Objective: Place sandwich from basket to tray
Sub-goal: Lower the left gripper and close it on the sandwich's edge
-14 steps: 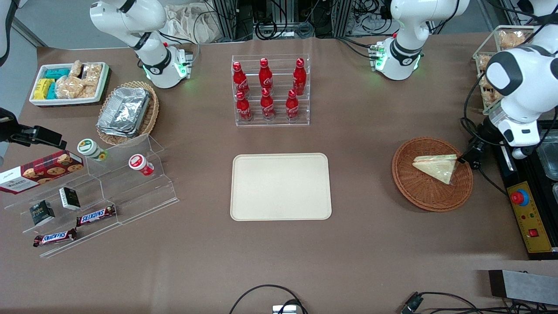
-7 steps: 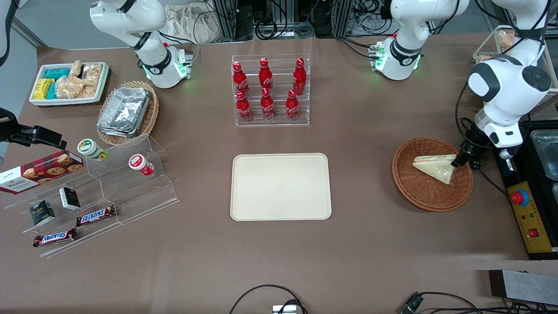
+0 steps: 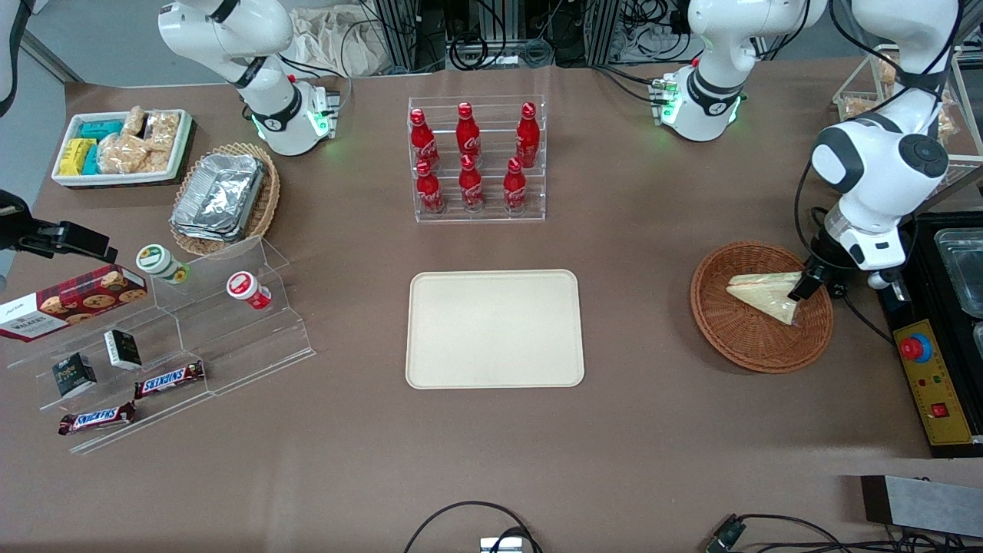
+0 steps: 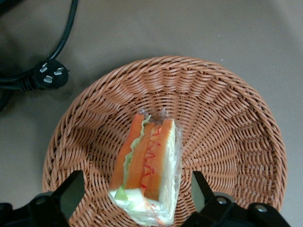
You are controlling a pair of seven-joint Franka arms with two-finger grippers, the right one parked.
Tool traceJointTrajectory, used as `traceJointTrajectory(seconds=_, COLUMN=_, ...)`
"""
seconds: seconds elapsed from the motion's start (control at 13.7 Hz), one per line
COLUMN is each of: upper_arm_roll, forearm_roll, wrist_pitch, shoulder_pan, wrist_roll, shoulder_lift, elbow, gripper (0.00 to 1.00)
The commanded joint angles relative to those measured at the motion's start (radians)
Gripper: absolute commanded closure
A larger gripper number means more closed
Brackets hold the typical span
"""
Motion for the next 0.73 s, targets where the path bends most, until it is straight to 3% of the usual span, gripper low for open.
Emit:
traceJointTrajectory(seconds=0.0, upper_arm_roll=-0.007, forearm_roll=-0.009, wrist_pitch=0.048, shoulder_pan=-0.005, wrist_roll=-0.012, shoulder_lift=0.011, elbow=-0.016, gripper=0.00)
traceJointTrajectory(seconds=0.51, upper_arm_roll=-0.012, forearm_roll=-0.009, wrist_pitch=0.095, shoulder_pan=-0.012, wrist_roll=-0.012, shoulder_lift=0.056, elbow=-0.017, gripper=0.00)
traceJointTrajectory(seconds=0.66, upper_arm_roll=-0.013, forearm_roll=-0.009, wrist_pitch=0.106, shoulder_pan=-0.019, wrist_roll=-0.012, shoulder_lift=0.062, elbow=-0.017, gripper=0.11)
